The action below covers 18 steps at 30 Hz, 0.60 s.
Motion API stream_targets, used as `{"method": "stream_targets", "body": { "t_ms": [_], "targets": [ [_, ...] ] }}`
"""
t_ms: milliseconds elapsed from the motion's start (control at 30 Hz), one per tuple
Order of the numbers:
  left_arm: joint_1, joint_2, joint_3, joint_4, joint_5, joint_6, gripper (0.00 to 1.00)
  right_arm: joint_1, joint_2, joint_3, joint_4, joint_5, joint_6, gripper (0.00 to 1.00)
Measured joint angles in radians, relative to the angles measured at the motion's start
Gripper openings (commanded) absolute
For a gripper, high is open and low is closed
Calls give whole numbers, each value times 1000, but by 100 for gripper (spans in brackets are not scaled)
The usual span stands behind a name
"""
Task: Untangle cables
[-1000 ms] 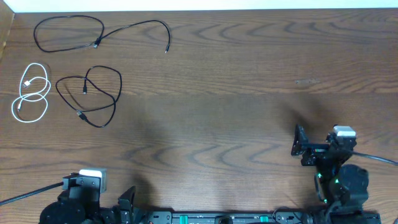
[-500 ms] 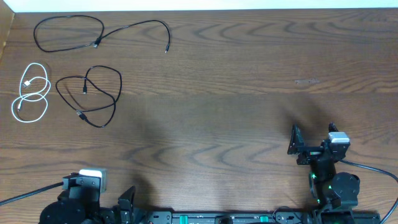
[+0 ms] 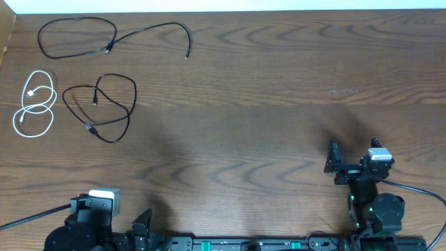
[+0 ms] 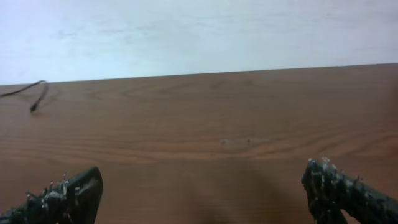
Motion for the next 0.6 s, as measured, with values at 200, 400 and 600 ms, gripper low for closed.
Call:
{"method": "stream_targets", "body": {
  "t_ms": [200, 400, 600],
  "targets": [
    [0, 0, 0, 0, 0, 0, 94, -11, 0, 0, 0, 0, -21, 99],
    [0, 0, 0, 0, 0, 0, 94, -11, 0, 0, 0, 0, -42, 99],
    [0, 0, 0, 0, 0, 0, 94, -11, 0, 0, 0, 0, -43, 99]
  ]
}}
